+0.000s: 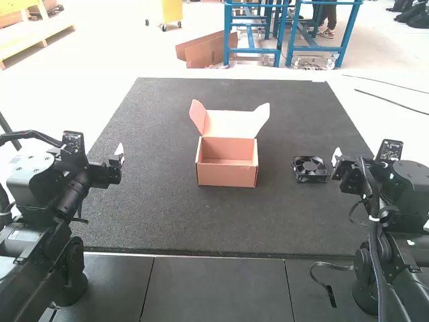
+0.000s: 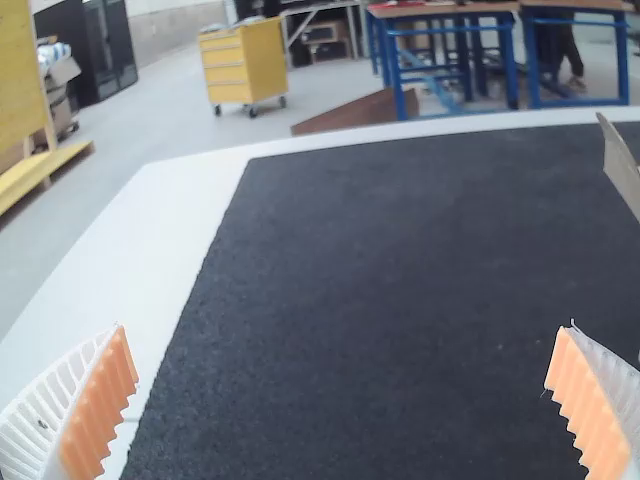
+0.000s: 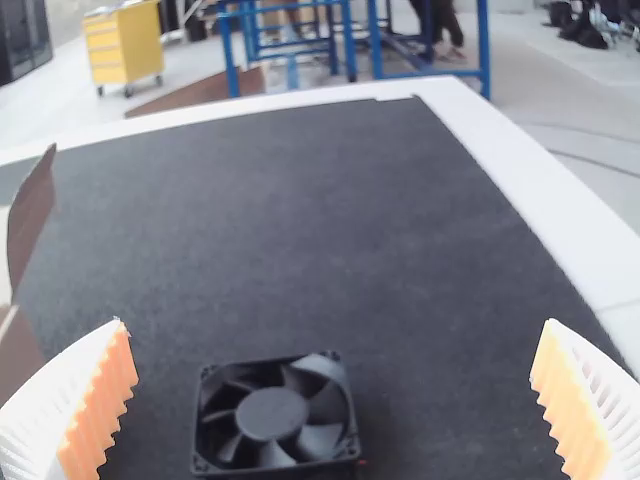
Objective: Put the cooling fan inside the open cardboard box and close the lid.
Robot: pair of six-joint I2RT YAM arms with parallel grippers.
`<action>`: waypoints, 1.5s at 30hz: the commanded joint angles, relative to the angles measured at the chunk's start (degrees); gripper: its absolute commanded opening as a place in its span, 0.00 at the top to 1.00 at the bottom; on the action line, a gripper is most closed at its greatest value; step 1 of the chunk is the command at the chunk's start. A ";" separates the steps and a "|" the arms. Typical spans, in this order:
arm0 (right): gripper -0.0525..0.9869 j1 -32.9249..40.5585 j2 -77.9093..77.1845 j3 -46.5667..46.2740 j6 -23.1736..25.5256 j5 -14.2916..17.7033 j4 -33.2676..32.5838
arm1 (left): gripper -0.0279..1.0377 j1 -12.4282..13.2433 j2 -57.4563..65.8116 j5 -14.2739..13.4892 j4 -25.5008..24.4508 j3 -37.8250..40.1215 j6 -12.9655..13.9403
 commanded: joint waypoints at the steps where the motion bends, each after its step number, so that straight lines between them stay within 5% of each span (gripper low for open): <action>1: 0.07 0.36 -0.67 -0.21 0.06 -0.81 0.03 | 0.06 -0.09 -0.58 -0.28 0.32 -0.43 -0.68; 16: 0.07 0.36 -0.58 -0.21 0.15 -0.99 0.12 | 0.06 -0.09 -0.58 -0.19 0.84 -0.34 -0.85; 26: 0.07 0.36 -0.58 -0.12 1.55 -0.73 14.19 | 0.06 0.35 -0.58 -1.07 12.53 0.54 -1.73; 35: 0.07 0.36 1.62 6.47 1.46 -0.11 15.42 | 0.07 0.08 1.62 -3.53 13.06 6.34 -1.56; 45: 0.08 0.36 19.11 23.00 2.08 2.00 9.88 | 0.06 -0.01 22.01 -3.27 11.13 21.02 -1.56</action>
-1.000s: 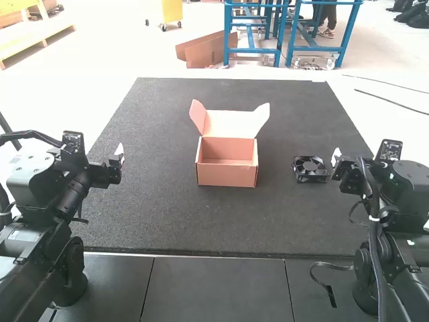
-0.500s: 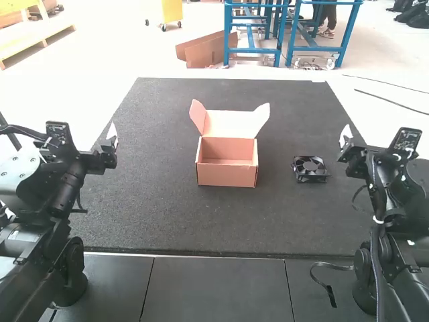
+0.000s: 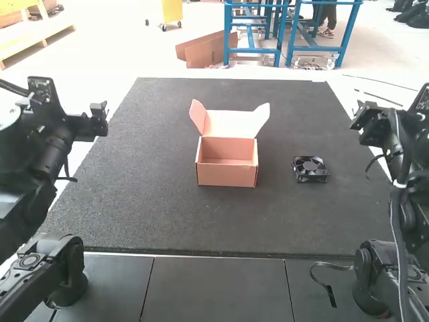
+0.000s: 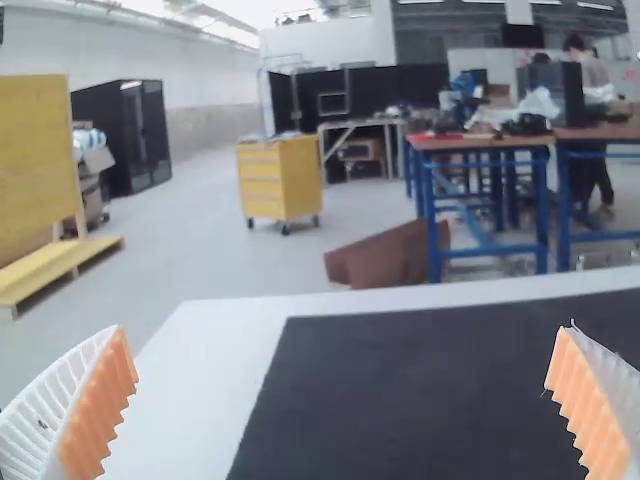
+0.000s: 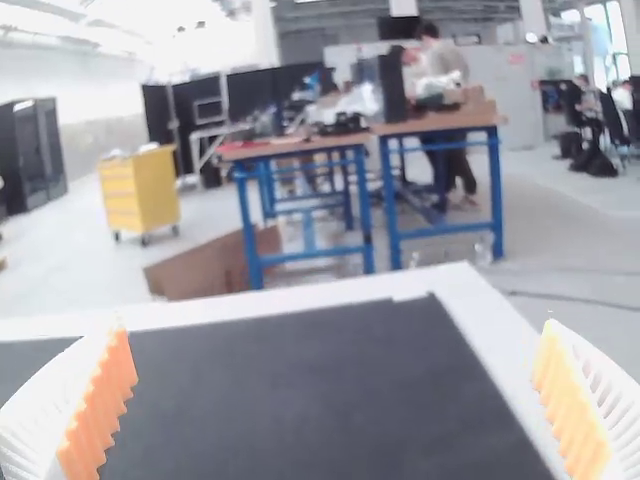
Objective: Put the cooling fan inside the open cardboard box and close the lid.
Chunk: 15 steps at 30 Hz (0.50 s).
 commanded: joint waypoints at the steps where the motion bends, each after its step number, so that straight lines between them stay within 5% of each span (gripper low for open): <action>1: 0.08 0.27 5.50 6.63 1.05 1.54 -2.76 | 0.06 -0.03 5.08 -0.36 -0.92 4.61 -0.27; 6: 0.09 0.19 15.61 15.86 1.23 4.79 -14.36 | 0.06 -0.03 12.02 1.40 -4.87 10.06 -2.38; 7: 0.09 0.19 17.45 17.71 1.23 2.86 -16.21 | 0.06 -0.03 13.69 2.19 -6.28 11.55 -4.05; 8: 0.09 0.10 19.56 19.29 1.23 -2.59 -18.05 | 0.06 -0.03 15.54 2.80 -7.78 13.22 -5.10; 11: 0.09 -0.16 24.13 21.84 -5.27 -3.29 -20.87 | 0.06 -0.03 20.72 4.21 -13.14 19.20 -5.89; 15: 0.09 -0.16 33.01 27.99 -5.01 -0.92 -25.88 | 0.07 -0.03 28.37 4.21 -20.87 25.88 -5.80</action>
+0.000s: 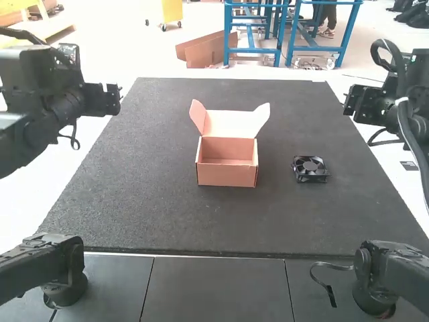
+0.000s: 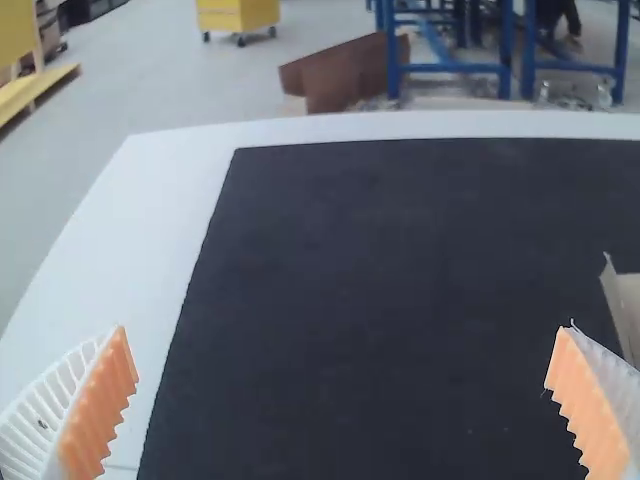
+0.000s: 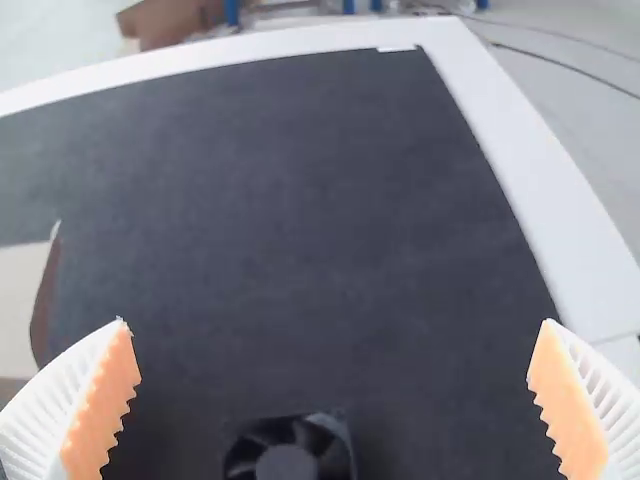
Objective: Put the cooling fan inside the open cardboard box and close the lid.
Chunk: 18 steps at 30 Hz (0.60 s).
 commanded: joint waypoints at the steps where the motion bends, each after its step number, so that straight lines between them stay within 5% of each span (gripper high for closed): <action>1: 0.09 -0.16 7.25 6.58 -0.61 0.46 -4.34 | 0.06 -0.12 5.06 4.31 -5.30 6.06 -1.19; 3: 0.09 -0.16 12.70 10.89 2.20 0.46 -8.47 | 0.06 0.06 7.52 12.84 -9.52 8.17 -1.37; 11: 0.09 -1.13 25.54 20.56 -0.08 -2.18 -20.86 | 0.07 -1.43 8.75 12.84 -12.51 9.58 -1.28; 18: 0.09 -2.98 33.01 22.23 -1.75 -2.71 -30.09 | 0.06 -8.55 8.75 12.84 -18.66 10.81 -1.45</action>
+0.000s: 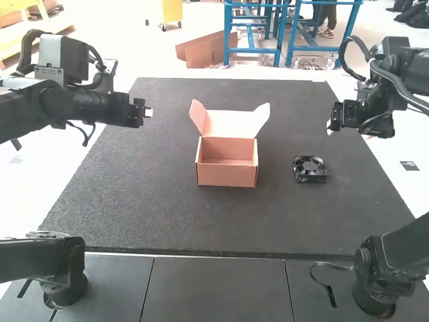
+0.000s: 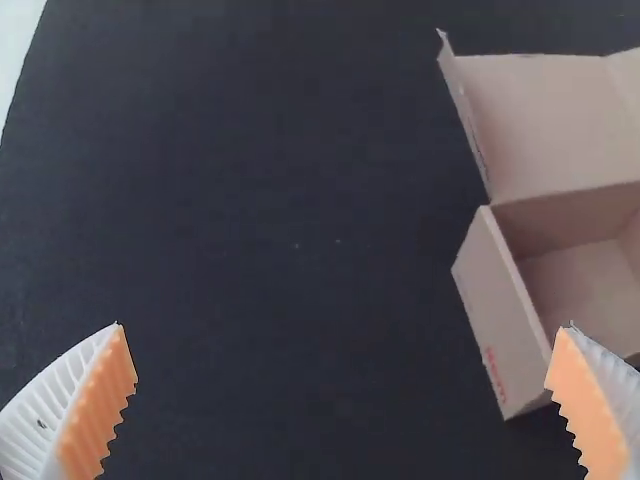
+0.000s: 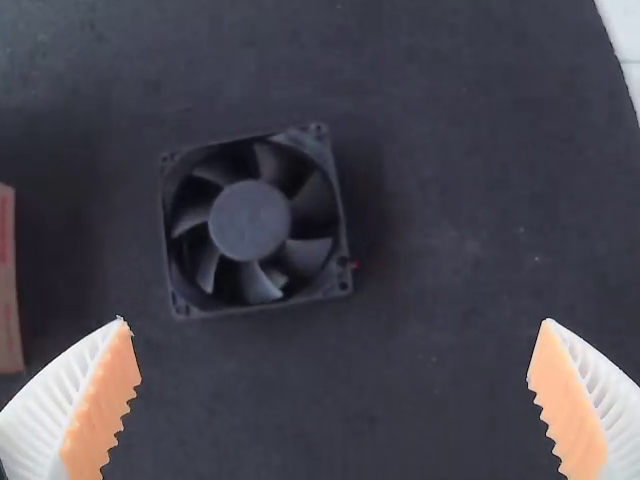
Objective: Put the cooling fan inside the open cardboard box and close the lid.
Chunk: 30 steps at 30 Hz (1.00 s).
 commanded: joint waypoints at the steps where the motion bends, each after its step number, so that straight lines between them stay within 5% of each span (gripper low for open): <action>1: 0.09 -1.82 2.04 1.42 -1.53 -1.86 -1.55 | 0.06 -4.06 -0.61 0.82 -1.73 2.94 -0.38; 6: 0.08 -4.02 4.76 0.45 -1.80 -1.95 -2.96 | 0.06 -10.91 -0.87 0.38 -2.34 3.29 -0.47; 10: 0.08 -4.28 5.38 0.28 -1.53 -1.86 -1.82 | 0.06 -13.99 -0.96 -0.94 -2.52 3.73 -1.00; 18: 0.08 -3.05 9.33 0.01 -2.15 -2.03 1.44 | 0.06 -13.81 -0.96 -1.56 -3.57 3.56 -0.91; 24: 0.08 -3.49 14.87 0.10 -4.00 -2.21 2.67 | 0.06 -13.73 -0.61 -2.00 0.82 1.27 -1.00; 30: 0.08 -3.49 18.30 1.68 -5.31 -1.42 4.69 | 0.06 -9.68 -0.52 -2.08 0.64 1.36 -0.82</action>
